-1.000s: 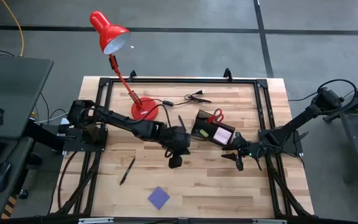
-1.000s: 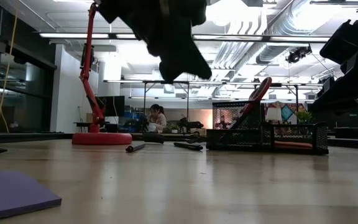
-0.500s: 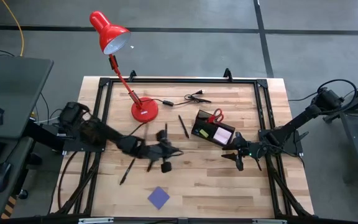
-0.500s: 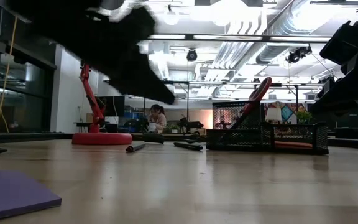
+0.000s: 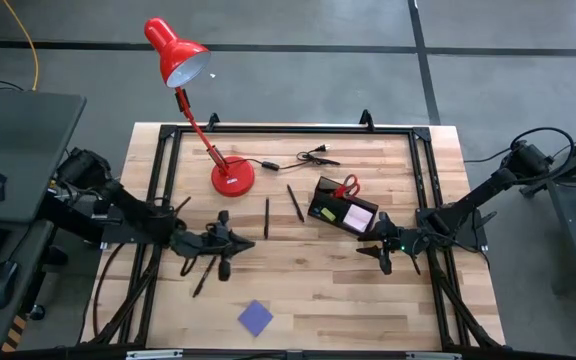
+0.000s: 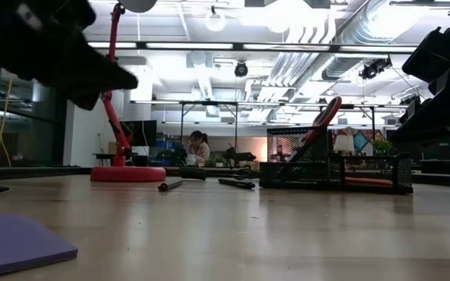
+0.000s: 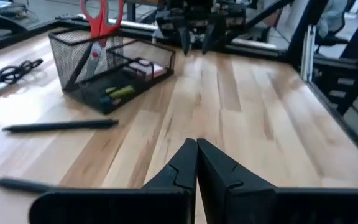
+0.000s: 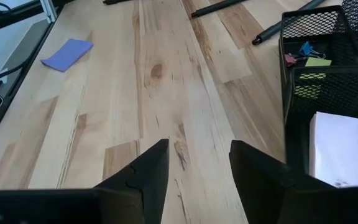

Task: Pick and place office supplies into organizer
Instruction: Put the black pen into the desk organizer

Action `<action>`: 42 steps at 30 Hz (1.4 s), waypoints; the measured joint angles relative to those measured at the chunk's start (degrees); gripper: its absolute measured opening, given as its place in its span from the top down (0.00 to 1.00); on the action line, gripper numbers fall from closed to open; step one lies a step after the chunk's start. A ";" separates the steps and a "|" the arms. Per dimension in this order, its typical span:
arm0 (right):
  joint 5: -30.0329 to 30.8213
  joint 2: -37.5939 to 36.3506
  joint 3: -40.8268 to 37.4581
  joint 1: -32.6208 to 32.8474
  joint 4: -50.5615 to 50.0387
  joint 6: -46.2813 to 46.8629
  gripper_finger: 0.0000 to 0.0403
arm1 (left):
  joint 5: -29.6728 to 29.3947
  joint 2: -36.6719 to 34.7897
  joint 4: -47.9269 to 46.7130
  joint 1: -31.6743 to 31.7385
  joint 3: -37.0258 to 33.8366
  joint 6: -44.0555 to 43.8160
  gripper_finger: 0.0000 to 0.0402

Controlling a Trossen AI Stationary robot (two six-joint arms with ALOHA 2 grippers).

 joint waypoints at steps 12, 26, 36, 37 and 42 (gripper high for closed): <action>-0.02 0.00 0.00 0.00 -0.02 0.00 0.59 | -9.51 0.58 -8.27 0.17 -1.18 -5.98 0.99; -0.03 0.00 0.00 -0.02 -0.10 0.00 0.59 | -6.22 2.89 -8.17 0.15 -0.59 -23.58 0.97; -0.03 0.00 0.00 0.00 -0.13 0.00 0.60 | -12.98 4.58 -7.14 0.16 1.53 -31.71 0.98; -0.04 0.00 0.00 0.01 -0.13 0.00 0.60 | -14.13 5.11 -6.20 0.15 1.85 -32.98 0.98; -0.04 0.00 0.00 0.00 -0.13 0.00 0.58 | -16.94 7.79 -5.55 0.17 3.76 -34.57 0.95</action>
